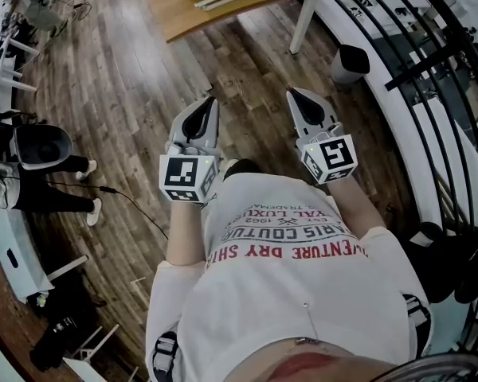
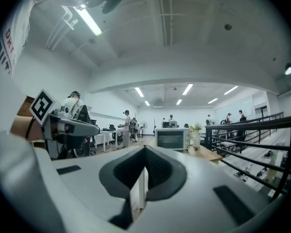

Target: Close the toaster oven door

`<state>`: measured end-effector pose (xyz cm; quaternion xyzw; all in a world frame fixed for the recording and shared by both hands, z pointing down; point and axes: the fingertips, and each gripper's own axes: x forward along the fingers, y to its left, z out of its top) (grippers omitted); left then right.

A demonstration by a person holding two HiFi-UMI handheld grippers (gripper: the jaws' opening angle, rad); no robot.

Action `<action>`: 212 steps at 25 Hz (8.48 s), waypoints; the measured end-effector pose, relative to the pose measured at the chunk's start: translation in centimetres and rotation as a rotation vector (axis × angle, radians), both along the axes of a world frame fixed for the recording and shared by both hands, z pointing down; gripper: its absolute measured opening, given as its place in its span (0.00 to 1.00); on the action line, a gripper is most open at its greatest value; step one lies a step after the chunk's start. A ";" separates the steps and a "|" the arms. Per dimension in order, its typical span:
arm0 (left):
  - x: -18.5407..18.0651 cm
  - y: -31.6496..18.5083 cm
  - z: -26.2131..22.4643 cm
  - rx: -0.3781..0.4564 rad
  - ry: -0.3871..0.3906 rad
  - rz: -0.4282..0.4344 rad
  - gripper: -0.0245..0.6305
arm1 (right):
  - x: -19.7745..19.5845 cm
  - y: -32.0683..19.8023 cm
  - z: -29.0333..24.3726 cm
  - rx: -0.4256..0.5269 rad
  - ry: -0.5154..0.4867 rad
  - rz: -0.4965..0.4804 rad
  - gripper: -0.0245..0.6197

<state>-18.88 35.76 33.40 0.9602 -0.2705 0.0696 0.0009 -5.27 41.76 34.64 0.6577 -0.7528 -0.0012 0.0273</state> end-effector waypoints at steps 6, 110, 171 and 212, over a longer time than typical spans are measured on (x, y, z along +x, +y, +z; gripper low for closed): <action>1.6 -0.9 1.1 -0.055 0.013 -0.023 0.07 | 2.2 0.0 1.1 -0.037 -0.018 0.023 0.02; 16.2 -49.6 25.2 -0.532 -0.207 -0.609 0.17 | 19.9 -56.4 13.4 -0.361 0.059 -0.536 0.02; 17.5 -64.6 5.7 -0.219 0.018 -0.509 0.18 | 20.2 -62.8 3.0 -0.153 0.077 -0.368 0.02; 18.8 -61.3 -0.3 -0.045 0.041 -0.442 0.06 | 21.1 -62.9 0.4 -0.086 0.073 -0.409 0.02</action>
